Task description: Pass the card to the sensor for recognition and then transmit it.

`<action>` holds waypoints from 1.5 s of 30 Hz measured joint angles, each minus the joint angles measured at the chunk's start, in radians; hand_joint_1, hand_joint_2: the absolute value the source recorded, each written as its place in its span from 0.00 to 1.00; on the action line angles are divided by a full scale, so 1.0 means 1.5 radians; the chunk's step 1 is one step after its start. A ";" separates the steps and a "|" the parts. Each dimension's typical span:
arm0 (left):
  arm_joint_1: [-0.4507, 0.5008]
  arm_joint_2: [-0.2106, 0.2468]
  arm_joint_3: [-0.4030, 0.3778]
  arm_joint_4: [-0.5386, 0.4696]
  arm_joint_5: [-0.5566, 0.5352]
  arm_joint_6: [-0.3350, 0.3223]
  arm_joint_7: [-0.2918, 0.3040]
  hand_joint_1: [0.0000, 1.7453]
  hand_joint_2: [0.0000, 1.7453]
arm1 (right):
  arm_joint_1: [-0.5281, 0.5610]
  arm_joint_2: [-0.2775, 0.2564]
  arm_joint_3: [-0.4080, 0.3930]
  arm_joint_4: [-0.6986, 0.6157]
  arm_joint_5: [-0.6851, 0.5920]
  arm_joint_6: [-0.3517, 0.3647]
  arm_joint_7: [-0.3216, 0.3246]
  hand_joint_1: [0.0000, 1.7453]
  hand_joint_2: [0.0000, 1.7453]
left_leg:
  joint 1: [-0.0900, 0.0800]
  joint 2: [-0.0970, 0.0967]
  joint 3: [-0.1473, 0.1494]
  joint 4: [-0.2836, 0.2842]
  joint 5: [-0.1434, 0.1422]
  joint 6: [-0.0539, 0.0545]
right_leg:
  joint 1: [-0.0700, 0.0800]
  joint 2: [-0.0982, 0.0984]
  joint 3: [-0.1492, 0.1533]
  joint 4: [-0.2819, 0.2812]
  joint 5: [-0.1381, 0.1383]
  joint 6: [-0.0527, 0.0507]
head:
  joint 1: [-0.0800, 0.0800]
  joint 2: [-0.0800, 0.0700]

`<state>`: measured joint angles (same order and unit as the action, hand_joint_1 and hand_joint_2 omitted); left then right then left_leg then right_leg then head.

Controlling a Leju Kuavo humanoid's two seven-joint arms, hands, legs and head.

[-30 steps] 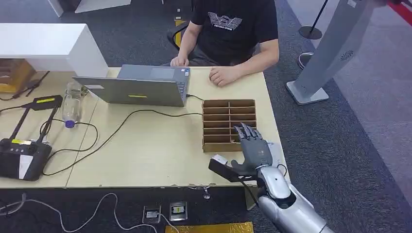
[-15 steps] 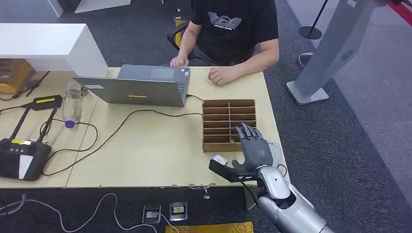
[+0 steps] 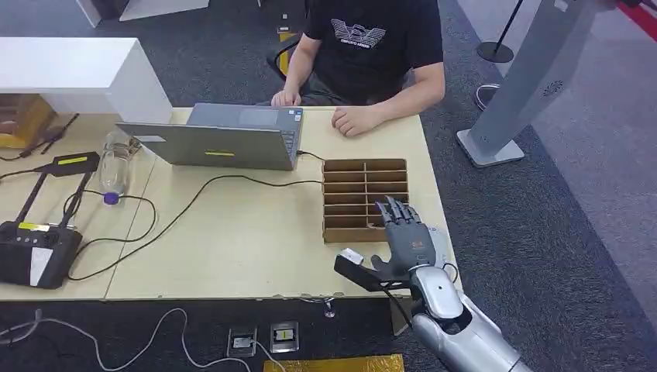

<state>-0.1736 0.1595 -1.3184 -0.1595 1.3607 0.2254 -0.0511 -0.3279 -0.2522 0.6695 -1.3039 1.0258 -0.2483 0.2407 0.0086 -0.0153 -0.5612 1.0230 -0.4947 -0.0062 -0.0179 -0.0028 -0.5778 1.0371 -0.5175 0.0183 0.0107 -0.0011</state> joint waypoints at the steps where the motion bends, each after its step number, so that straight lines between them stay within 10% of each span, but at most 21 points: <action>1: 0.000 0.000 0.000 0.000 0.000 0.000 0.000 0.00 0.00 | 0.000 0.000 0.000 0.001 0.001 -0.001 0.000 0.00 1.00 | 0.000 0.000 0.000 0.000 0.000 0.000 | 0.000 0.000 0.000 0.000 0.000 0.000 | 0.000 0.000; 20: -0.001 0.000 0.000 0.000 -0.002 -0.001 0.000 0.00 0.00 | 0.001 0.000 0.000 0.018 0.014 -0.001 0.007 0.03 1.00 | 0.000 0.000 0.000 0.000 0.000 0.000 | 0.000 0.000 0.000 0.000 0.000 0.000 | 0.000 0.000; 21: 0.000 0.000 0.000 0.000 -0.002 -0.001 0.000 0.00 0.00 | 0.001 0.000 0.000 0.019 0.014 -0.001 0.007 0.96 1.00 | 0.000 0.000 0.000 0.000 0.000 0.000 | 0.000 0.000 0.000 0.000 0.000 0.000 | 0.000 0.000; 22: -0.001 0.000 0.000 0.000 -0.002 -0.001 0.000 0.00 0.00 | 0.001 0.000 0.000 0.020 0.015 0.001 0.008 1.00 1.00 | 0.000 0.000 0.000 0.000 0.000 0.000 | 0.000 0.000 0.000 0.000 0.000 0.000 | 0.000 0.000; 45: -0.001 0.000 0.000 0.000 -0.007 -0.004 0.000 0.00 0.00 | 0.004 -0.001 -0.010 0.021 0.036 -0.001 0.013 1.00 1.00 | 0.000 0.000 0.000 0.000 0.000 0.000 | 0.000 0.000 0.000 0.000 0.000 0.000 | 0.000 0.000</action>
<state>-0.1757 0.1595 -1.3184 -0.1595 1.3504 0.2197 -0.0511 -0.3226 -0.2533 0.6539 -1.2722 1.0796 -0.2502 0.2598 0.0085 -0.0151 -0.5606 1.0230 -0.4947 -0.0062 -0.0179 -0.0026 -0.5775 1.0370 -0.5175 0.0183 0.0107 -0.0011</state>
